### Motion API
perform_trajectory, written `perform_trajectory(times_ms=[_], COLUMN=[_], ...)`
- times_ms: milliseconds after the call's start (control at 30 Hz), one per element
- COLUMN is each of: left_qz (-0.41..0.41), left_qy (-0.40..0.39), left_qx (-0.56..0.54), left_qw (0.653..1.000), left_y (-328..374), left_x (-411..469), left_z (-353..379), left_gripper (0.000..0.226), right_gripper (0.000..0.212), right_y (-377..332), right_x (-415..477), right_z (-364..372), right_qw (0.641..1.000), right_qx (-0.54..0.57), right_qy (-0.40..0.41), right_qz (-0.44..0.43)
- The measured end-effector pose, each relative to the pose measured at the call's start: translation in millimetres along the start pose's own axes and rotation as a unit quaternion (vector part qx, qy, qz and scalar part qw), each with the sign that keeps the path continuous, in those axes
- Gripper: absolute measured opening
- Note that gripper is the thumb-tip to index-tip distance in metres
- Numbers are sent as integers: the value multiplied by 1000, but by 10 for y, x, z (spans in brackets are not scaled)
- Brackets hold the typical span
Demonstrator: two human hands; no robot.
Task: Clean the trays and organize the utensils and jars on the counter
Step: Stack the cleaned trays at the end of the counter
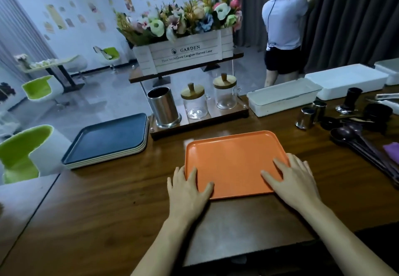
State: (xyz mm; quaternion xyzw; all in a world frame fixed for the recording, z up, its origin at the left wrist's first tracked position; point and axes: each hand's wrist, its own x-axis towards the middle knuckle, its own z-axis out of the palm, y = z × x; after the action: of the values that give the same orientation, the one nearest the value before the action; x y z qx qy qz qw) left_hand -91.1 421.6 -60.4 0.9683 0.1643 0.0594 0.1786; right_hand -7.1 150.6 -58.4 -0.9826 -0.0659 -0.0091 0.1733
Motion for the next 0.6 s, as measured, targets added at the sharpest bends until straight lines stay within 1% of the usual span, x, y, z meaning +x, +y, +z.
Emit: perform_trajectory(times_ms=[133,233,367,467,600], left_qz=[-5,-24,-79,-128,-184], left_qy=[-5,-6,17,20,30], left_qx=[5,-7,-40,-60,-72], left_qw=[1000,1000,996,990,980], left_y=[-476,-793,-1121,-1362,-1706], left_x=[13,-65,-215,-416,-624], left_z=[-173,-300,-459,-560,-698], left_gripper=[77,76,78,87,79], right_gripper=[79,77,80,84,78], right_y=[-427,-735,-1134,-1417,-1753], right_x=[-215,-337,-427,-499,-569], right_z=[119,166,264,315,408], right_qw=[1000,999,997,992,983], right_qx=[-4,-12,-11,10,49], right_qy=[-15,-34,-74,-119,-157], right_qz=[4,-10,-25,-42,-78])
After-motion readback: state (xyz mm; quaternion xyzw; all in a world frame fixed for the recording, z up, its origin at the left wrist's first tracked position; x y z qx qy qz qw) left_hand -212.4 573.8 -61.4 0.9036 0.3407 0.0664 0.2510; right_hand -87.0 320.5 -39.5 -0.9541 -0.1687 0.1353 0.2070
